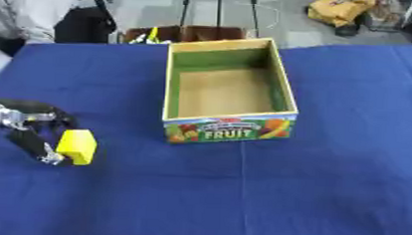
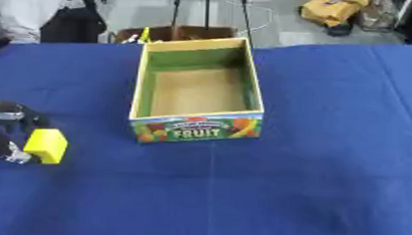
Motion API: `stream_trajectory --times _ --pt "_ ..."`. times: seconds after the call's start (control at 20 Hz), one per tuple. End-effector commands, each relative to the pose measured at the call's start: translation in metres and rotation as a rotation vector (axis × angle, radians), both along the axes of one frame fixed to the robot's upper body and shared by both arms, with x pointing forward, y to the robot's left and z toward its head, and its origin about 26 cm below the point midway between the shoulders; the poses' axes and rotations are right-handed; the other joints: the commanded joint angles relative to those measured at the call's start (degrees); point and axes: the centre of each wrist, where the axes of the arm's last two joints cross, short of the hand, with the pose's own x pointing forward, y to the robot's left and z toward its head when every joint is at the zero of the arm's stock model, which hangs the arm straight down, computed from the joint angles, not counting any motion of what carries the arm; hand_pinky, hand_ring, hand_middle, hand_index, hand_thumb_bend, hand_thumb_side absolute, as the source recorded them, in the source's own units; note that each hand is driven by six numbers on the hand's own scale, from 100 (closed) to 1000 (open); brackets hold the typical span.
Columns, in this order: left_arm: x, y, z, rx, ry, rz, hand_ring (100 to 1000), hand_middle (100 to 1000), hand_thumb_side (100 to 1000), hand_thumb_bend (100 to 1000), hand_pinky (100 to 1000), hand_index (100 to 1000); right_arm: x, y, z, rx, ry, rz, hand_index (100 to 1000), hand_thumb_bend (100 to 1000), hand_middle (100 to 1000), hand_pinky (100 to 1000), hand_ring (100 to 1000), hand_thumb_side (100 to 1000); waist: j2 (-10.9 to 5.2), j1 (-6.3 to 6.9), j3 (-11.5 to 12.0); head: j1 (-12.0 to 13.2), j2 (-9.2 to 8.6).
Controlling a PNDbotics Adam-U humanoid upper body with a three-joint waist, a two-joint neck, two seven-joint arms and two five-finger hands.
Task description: Pick up objects on the table and place them in the box.
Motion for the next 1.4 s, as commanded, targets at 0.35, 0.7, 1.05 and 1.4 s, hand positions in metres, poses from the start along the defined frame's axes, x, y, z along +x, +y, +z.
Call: stream_trajectory --times 0.35,0.7,1.05,1.4 --pt "0.003 -0.006 -0.006 -0.008 0.038 -0.058 745 786 522 555 674 880 -0.001 -0.001 0.007 -0.03 -0.017 -0.005 750 100 602 701 814 717 -0.63 -0.09 -0.21 0.2 -0.7" --pt "0.003 -0.006 -0.004 -0.004 0.032 -0.05 710 737 575 351 632 850 -0.002 -0.001 0.007 -0.028 -0.014 -0.007 750 100 602 701 814 717 -0.79 -0.01 -0.16 0.1 -0.69" --pt "0.0 -0.005 0.012 0.04 -0.022 0.005 670 682 739 100 583 816 -0.002 -0.002 0.006 -0.024 -0.012 -0.008 751 100 602 701 814 718 -1.18 -0.03 -0.02 -0.04 -0.77" --pt "-0.001 -0.006 0.017 0.047 -0.038 0.019 664 673 728 100 575 810 -0.002 -0.002 0.006 -0.021 -0.011 -0.009 751 100 602 701 814 718 -1.43 -0.06 0.07 -0.08 -0.75"
